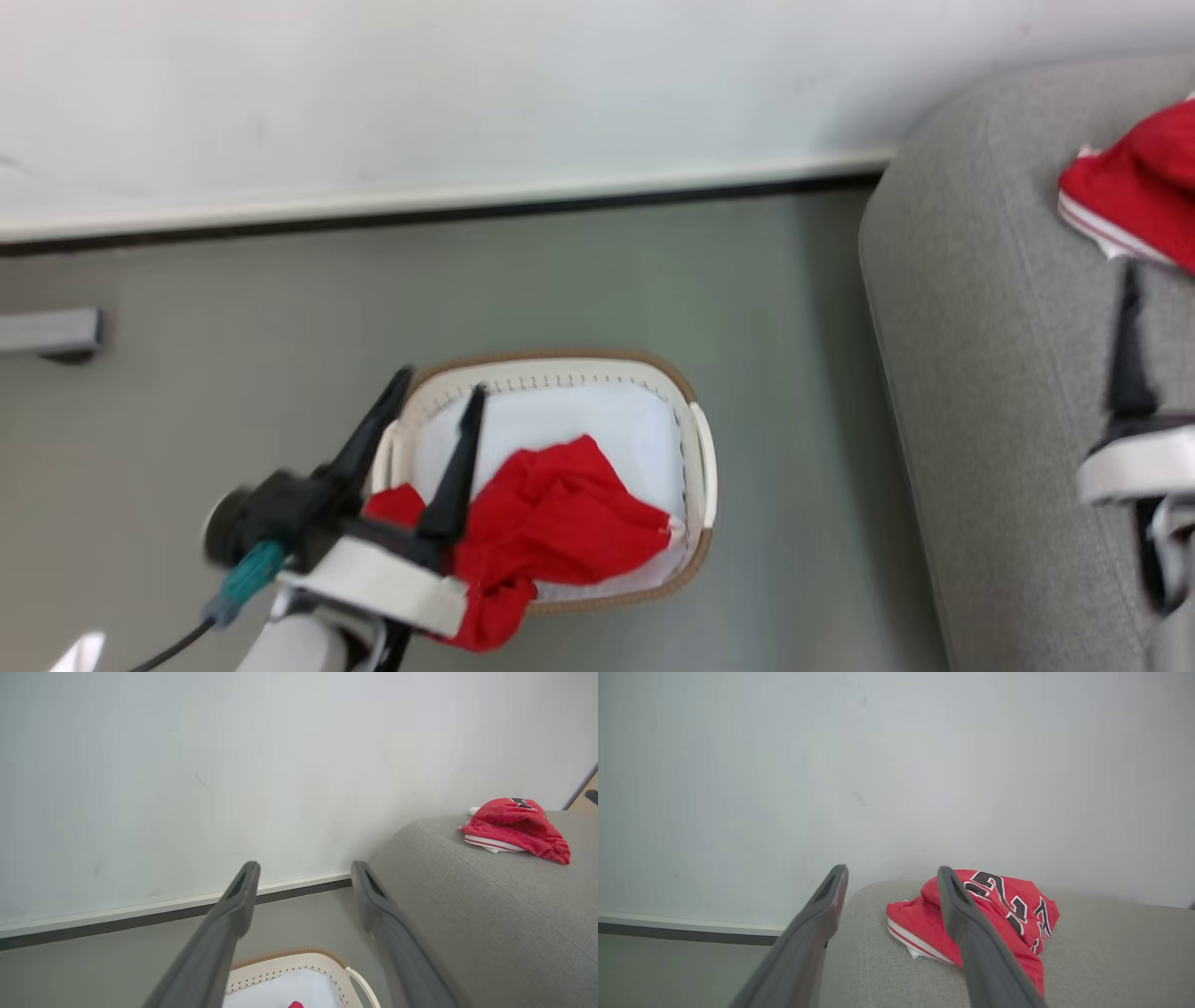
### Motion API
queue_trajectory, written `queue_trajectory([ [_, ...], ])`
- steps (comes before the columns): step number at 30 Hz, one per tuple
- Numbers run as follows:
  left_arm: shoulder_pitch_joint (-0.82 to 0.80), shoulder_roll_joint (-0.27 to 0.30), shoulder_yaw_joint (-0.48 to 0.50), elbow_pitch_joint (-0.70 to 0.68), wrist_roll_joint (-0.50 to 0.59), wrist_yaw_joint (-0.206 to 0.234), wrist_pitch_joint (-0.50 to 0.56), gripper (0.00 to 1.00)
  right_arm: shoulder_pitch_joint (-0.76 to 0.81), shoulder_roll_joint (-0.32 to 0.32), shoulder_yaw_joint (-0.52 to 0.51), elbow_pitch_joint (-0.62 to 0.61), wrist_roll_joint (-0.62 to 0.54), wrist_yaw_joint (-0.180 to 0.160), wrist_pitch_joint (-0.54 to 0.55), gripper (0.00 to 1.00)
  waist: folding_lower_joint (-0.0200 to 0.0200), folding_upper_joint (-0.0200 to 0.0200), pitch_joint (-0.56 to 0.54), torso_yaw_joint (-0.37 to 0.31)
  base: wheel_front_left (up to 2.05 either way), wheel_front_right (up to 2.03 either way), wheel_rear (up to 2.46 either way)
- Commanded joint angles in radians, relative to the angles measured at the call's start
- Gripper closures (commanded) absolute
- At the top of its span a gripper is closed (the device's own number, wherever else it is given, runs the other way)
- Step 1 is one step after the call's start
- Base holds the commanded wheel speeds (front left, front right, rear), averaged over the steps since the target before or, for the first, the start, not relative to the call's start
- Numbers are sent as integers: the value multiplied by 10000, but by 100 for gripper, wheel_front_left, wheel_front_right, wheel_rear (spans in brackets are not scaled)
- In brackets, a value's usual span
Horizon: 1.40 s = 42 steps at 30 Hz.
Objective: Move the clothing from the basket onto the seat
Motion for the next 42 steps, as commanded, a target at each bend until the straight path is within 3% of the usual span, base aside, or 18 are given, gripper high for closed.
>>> queue_trajectory([
  [1,412,-52,301,73,201,81,-3,0,508,125,246,-454,224,-25,-29,0,4,-1,-475,175,0,0,0],
  [8,1589,-597,1522,360,634,56,-4,0,2178,478,1515,-1493,578,-25,-15,0,4,-1,-1284,468,0,0,0],
  [20,3058,-1365,3200,901,1599,-491,-5,0,3796,523,2586,-1057,1627,-25,-15,0,4,-1,-2547,493,0,0,0],
  [30,3570,-1832,3846,1263,1878,-1105,-5,0,4129,522,3011,-734,2019,-25,-15,0,4,-1,-3007,476,0,0,0],
  [42,3515,-2081,4142,1424,2088,-1443,-5,0,4076,522,3129,-658,2110,-25,-15,0,4,-1,-3007,502,0,0,0],
])
